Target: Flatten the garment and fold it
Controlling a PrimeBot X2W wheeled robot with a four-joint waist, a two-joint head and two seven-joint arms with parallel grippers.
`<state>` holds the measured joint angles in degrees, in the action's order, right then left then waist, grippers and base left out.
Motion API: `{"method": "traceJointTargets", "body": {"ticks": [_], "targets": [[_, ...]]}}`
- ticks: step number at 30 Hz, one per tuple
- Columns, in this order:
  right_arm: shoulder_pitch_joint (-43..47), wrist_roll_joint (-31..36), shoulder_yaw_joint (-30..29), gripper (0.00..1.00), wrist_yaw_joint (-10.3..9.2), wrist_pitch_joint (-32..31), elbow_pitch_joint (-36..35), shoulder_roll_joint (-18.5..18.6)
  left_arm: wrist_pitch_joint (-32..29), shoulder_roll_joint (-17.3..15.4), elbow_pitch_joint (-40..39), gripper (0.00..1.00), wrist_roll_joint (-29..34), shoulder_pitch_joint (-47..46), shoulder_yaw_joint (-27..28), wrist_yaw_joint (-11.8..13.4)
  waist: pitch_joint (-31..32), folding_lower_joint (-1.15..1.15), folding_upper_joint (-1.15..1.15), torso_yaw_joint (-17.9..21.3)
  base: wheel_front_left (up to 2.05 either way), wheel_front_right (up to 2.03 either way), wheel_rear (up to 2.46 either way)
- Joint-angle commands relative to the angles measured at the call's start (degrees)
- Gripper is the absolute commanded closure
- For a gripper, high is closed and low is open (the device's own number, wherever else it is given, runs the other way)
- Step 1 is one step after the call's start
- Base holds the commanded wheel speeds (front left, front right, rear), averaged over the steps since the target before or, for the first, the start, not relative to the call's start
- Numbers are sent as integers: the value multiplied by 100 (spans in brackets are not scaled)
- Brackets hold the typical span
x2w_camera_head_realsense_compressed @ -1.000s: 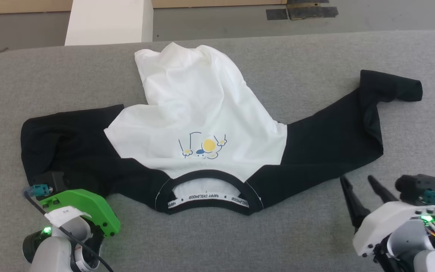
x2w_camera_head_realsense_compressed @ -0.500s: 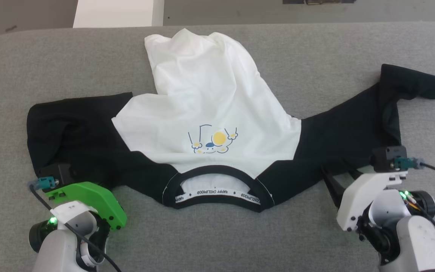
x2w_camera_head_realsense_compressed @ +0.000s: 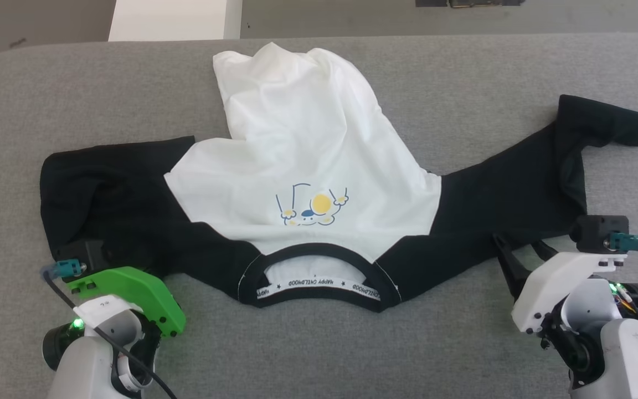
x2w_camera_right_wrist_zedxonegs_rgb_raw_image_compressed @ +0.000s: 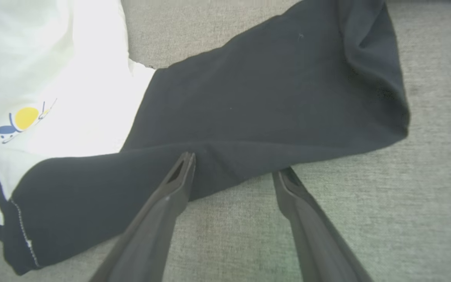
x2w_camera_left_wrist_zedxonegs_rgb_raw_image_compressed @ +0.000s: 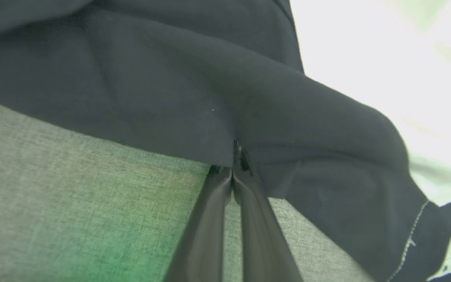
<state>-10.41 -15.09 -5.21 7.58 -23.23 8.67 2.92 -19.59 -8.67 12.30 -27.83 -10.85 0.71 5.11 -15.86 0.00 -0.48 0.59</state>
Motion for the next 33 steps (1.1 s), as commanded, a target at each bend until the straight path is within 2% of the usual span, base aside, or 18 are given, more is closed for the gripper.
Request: {"method": "traceJointTargets", "body": {"ticks": [1, 3, 4, 6, 14, 20, 24, 27, 30, 33], "targets": [[14, -35, -10, 7, -9, 50, 9, -4, -46, -11, 115, 100, -76, 119, -10, 17, 29, 0, 47, 43, 0, 0, 0], [-18, -78, 5, 42, -9, 60, 60, -4, -48, -27, 120, 100, -90, 127, -6, 13, 40, 0, 47, 65, 0, 0, 0], [-38, -91, 22, 63, -9, 61, 96, -4, -52, -34, 117, 100, -93, 131, -9, 13, 44, 0, 47, 73, 0, 0, 0], [-77, -115, 65, 100, -9, 73, 167, -4, -62, -44, 111, 100, -96, 135, -22, 11, 50, 0, 47, 80, 0, 0, 0], [-200, -191, 181, 100, -9, 312, 244, -4, -40, -58, 41, 100, -108, 134, -60, 14, 56, 0, 47, 76, 0, 0, 0], [-285, -258, 207, 100, -9, 686, -217, -4, 248, -93, -175, 100, -177, 194, 43, -61, 241, 0, 47, 105, 0, 0, 0], [-259, -184, 132, 100, -9, 716, -769, -4, 589, 55, -642, 100, -555, 145, 264, -258, 410, 0, 47, 108, 0, 0, 0], [-185, -131, 42, 100, -9, 599, -1240, -4, 744, 214, -1113, 100, -1065, 53, 429, -511, 528, 0, 47, 97, 0, 0, 0], [-166, 33, -36, 100, -9, 351, -1680, -4, 608, 276, -1588, 100, -1503, -85, 458, -705, 576, 0, 47, 93, 0, 0, 0], [-289, 309, -92, 100, -9, -4, -2030, -4, 242, 231, -2001, 100, -1813, -347, 423, -742, 593, 0, 47, 78, 0, 0, 0]]}}
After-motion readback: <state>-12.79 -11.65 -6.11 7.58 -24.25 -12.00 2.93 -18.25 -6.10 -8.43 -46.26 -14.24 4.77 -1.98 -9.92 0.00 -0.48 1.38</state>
